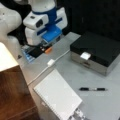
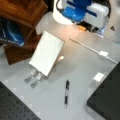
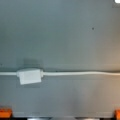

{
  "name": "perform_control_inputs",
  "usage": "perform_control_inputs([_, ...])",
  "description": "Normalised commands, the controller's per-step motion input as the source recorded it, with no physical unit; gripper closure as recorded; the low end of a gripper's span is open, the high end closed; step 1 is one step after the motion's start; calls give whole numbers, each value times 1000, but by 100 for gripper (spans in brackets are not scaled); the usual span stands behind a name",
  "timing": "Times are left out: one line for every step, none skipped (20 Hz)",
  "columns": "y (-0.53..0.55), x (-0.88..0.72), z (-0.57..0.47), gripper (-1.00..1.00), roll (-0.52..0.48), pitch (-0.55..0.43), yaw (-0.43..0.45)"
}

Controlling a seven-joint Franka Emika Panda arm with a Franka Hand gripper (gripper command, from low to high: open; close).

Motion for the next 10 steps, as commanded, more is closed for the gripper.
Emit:
perform_control_inputs([31,20,-15,-100,-53,11,112])
perform_control_inputs([73,41,-38,-100,-54,-6,120])
perform_control_inputs([120,67,-70,-100,-52,-13,125])
perform_control_inputs([174,90,-99,-100,-46,1,126])
perform_control_inputs([236,119,-132,-100,-44,12,120])
perform_control_inputs([295,144,-166,-100,-50,11,120])
perform_control_inputs([344,173,-192,-100,-42,11,119])
perform_control_inputs([393,201,-210,-100,3,12,127])
perform_control_inputs([430,220,-211,-100,52,19,145])
perform_control_inputs([462,234,-203,-100,102,28,158])
